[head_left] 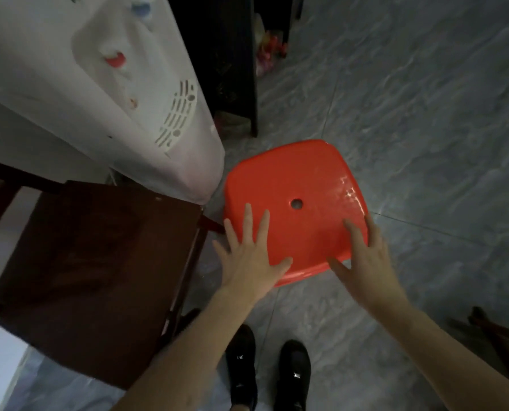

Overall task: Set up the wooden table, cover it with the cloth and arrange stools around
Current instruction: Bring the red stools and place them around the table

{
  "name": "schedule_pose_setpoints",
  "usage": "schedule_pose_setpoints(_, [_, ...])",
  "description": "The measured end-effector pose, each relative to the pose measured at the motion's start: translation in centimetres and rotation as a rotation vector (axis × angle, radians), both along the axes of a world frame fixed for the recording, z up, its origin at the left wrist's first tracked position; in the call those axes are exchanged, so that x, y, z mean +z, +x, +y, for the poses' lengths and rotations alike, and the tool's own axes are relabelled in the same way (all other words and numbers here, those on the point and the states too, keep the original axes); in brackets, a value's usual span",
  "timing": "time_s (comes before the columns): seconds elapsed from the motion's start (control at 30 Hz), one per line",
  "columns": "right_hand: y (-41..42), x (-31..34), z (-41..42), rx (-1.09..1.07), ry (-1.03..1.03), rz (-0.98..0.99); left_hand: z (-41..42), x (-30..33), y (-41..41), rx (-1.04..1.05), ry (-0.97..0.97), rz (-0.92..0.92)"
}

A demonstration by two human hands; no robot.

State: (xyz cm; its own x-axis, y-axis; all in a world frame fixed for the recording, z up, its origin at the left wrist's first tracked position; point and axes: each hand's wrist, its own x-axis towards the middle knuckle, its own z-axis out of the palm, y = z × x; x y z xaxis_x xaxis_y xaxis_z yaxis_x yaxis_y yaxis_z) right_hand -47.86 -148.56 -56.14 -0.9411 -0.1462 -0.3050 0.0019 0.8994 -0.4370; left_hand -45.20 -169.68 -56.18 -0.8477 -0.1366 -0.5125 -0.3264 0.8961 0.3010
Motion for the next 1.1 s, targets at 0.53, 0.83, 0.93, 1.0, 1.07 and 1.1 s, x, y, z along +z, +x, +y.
schedule_pose_setpoints(0.53, [-9.0,-4.0,0.4,-0.054,0.014,-0.268,0.5,-4.5,-1.6,0.117,0.174,0.039])
schedule_pose_setpoints(0.83, [-5.2,-3.7,2.7,-0.161,-0.042,-0.253,1.0,-4.3,-1.1,0.078,0.255,0.108])
schedule_pose_setpoints(0.93, [-0.7,-3.5,5.2,-0.235,-0.072,-0.262,1.9,-4.7,0.4,0.038,0.329,0.146])
schedule_pose_setpoints(1.0, [2.8,-3.5,7.1,-0.313,-0.096,-0.269,3.5,-4.6,1.7,-0.008,0.361,0.163])
schedule_pose_setpoints(1.07, [6.4,-3.2,9.0,-0.4,-0.104,-0.281,5.6,-4.2,3.0,-0.069,0.375,0.165])
schedule_pose_setpoints(1.1, [8.1,-3.1,10.1,-0.449,-0.11,-0.285,6.9,-4.0,3.7,-0.092,0.383,0.158])
